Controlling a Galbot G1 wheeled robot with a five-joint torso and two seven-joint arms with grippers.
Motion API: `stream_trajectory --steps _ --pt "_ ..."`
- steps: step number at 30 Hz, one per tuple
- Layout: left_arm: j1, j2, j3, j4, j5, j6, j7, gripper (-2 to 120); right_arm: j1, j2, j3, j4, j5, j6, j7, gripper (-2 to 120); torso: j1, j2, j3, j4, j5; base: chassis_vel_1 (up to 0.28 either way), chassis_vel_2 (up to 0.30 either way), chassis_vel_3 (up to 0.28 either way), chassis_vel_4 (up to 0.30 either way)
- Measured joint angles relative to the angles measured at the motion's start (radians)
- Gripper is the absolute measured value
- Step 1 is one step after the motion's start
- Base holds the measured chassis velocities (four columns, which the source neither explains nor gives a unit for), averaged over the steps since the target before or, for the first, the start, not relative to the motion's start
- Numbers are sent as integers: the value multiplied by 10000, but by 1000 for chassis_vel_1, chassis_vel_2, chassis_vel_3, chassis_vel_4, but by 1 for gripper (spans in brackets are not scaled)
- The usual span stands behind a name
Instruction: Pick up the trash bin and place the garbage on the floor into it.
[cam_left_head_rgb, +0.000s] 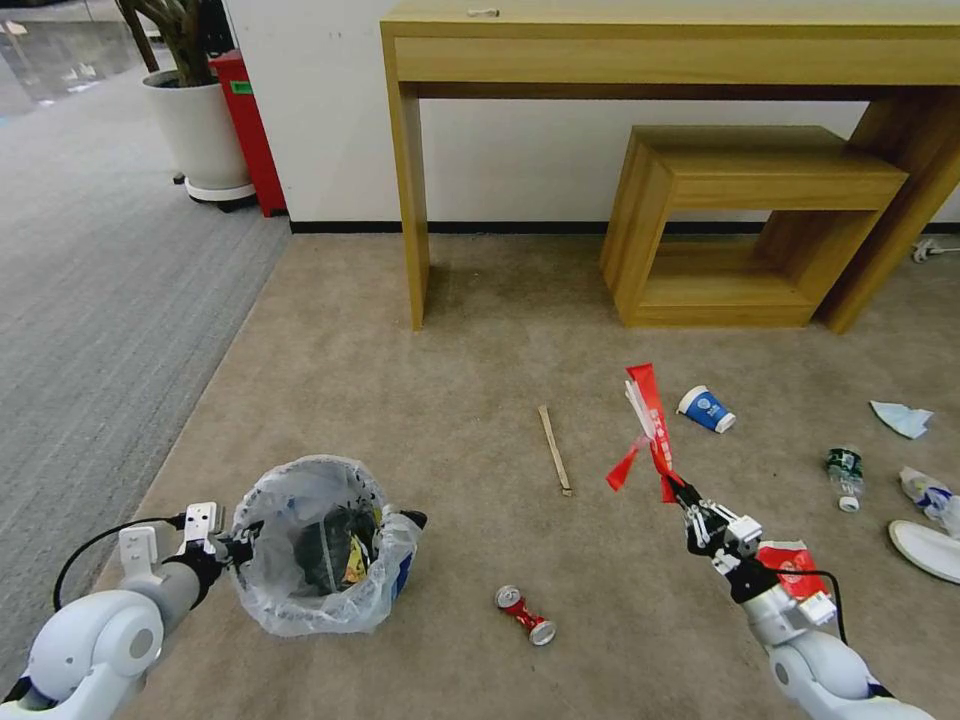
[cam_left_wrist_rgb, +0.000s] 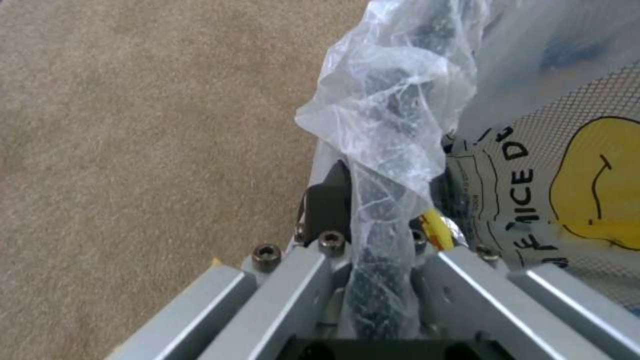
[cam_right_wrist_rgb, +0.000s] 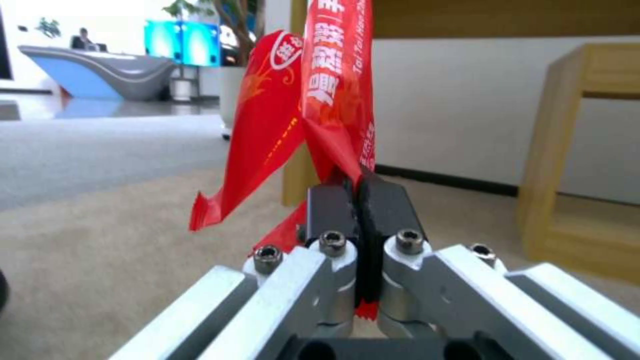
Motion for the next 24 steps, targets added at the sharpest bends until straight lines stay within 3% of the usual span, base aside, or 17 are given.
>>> stream_trajectory --steps 15,24 --pt "-105 -10 275 -8 58 -45 21 0 638 -544 -717 1327 121 -284 327 0 -1 0 0 0 0 0 0 0 0" --pt "-242 -122 498 90 199 -116 87 0 1578 -922 -1751 2224 234 -498 653 0 0 0 0 1 2 0 0 0 0"
